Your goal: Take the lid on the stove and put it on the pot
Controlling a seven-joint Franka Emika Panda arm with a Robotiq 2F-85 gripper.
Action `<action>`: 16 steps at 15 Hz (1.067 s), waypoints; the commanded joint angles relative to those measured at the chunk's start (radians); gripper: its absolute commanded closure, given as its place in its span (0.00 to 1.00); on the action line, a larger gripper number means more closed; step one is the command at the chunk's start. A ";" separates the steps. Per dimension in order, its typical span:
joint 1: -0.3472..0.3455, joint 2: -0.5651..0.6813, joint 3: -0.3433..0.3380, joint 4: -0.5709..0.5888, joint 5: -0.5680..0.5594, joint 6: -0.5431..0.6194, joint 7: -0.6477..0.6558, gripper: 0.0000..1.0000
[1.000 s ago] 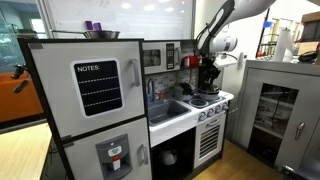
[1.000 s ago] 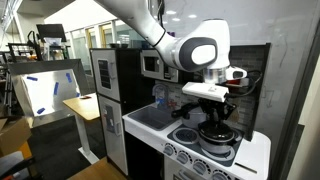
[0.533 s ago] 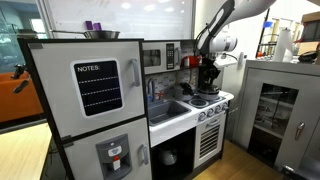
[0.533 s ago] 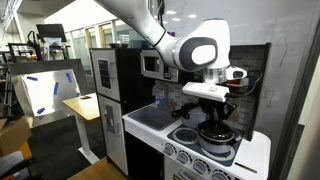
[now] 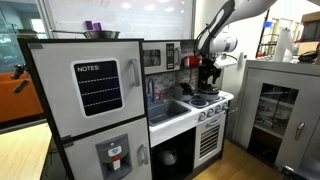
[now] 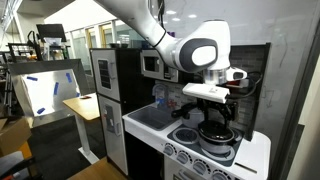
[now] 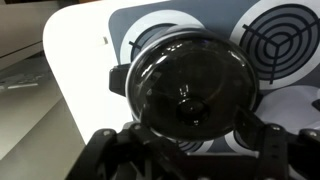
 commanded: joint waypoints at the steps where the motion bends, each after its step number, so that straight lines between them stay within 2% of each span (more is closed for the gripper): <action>1: -0.018 0.011 0.018 0.027 0.017 -0.020 -0.032 0.00; 12: 0.000 -0.105 -0.010 -0.061 0.003 -0.013 -0.001 0.00; 16: 0.011 -0.200 -0.034 -0.174 -0.011 -0.022 0.009 0.00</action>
